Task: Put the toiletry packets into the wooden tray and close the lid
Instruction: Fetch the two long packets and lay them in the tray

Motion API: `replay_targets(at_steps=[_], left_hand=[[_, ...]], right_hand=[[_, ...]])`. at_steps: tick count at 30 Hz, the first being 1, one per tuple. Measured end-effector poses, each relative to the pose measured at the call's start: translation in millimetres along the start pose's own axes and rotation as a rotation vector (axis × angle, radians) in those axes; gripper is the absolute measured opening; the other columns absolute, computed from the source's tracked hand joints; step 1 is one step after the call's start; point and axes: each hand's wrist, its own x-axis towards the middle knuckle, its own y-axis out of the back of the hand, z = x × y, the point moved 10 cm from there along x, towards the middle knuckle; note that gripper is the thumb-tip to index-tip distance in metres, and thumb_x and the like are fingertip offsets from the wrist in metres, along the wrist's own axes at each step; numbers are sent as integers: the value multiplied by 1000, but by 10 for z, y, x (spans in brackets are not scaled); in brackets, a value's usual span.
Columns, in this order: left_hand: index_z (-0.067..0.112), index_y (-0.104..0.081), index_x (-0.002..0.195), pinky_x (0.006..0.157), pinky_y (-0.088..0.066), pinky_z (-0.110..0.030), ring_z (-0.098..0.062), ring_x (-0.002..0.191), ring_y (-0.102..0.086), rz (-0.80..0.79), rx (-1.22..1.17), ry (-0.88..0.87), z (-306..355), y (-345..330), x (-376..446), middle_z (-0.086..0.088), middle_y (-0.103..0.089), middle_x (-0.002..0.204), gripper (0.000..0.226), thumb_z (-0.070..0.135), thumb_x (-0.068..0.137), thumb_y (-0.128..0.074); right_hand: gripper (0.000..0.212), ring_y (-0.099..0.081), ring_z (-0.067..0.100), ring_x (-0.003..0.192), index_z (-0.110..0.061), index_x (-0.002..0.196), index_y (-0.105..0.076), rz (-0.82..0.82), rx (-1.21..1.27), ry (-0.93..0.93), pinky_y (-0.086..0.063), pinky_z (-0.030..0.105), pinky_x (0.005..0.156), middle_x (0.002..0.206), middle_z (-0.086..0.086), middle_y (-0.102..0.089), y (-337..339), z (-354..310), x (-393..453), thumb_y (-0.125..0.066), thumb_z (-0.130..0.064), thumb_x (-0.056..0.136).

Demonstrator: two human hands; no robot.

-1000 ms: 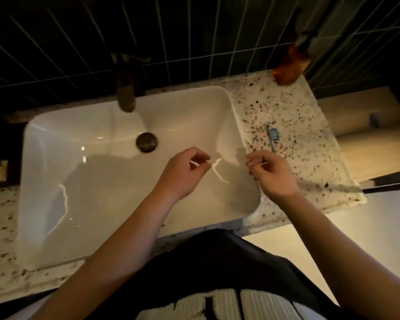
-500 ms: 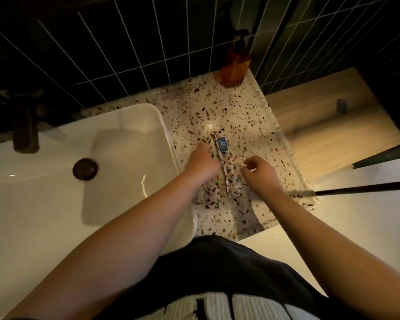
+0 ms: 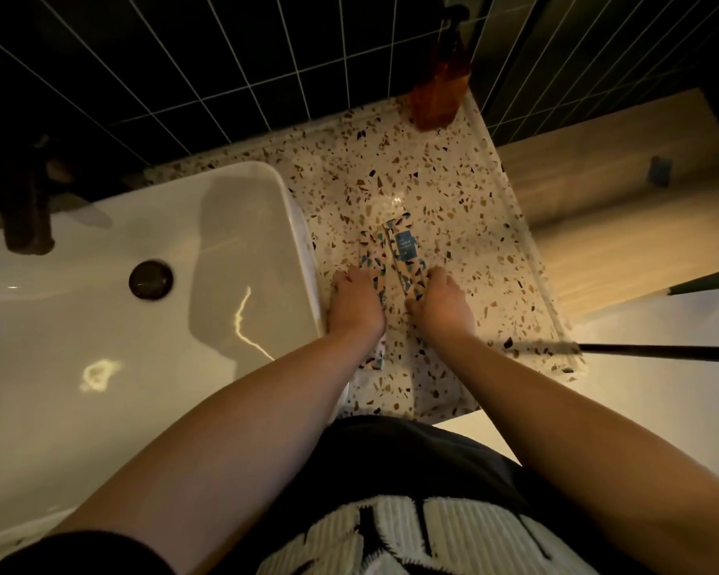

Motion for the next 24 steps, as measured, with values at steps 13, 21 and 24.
replay_targets(at_steps=[13,21,24], left_hand=[[18,-31,146,59,-38,-18,-11,91,-60,-58,-457,-197,210,530,-436,-6,-59,133,56,30,98,-57],[26,-56,121,61,-54,-33,-10,66,-67,86,-788,-295,-744,1613,-904,6,-71,81,20,32,102,-53],[30,-62,111,76,-58,-47,-29,82,-70,148,-866,-265,-1316,1910,-967,-6,-74,90,12,32,103,-53]], right_hand=[[29,-46,12,53,-18,70,-51,186,535,-52,-30,27,47,60,-1,-53,458,22,-408,-59,-33,93],[26,-49,6,47,-17,79,-61,135,748,107,-43,27,46,55,-8,-56,464,-958,-954,-56,-34,97],[20,-52,-3,46,-21,82,-63,107,784,167,-44,15,44,58,-13,-61,328,-1521,-1227,-55,-31,98]])
